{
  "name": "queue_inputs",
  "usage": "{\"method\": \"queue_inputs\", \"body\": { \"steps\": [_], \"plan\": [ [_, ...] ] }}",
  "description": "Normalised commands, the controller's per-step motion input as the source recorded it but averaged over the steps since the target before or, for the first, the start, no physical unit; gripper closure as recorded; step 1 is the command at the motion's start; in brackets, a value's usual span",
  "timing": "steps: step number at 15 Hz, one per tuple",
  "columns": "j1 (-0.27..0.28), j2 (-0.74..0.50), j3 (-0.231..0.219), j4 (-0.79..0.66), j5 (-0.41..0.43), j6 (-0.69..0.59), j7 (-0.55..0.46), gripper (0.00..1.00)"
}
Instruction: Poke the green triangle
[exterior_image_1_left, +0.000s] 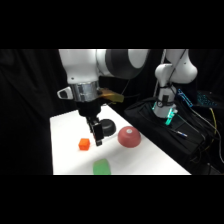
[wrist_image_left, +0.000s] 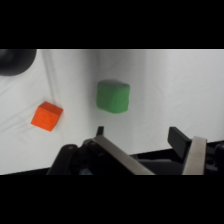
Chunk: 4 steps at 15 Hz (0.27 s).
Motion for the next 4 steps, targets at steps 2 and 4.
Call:
{"method": "queue_inputs", "body": {
  "steps": [2, 4],
  "plan": [
    [0.074, -0.4, -0.098, -0.21, -0.192, -0.1, 0.19, 0.0],
    [0.057, -0.32, -0.078, -0.18, -0.165, -0.09, 0.13, 0.0]
  ]
}}
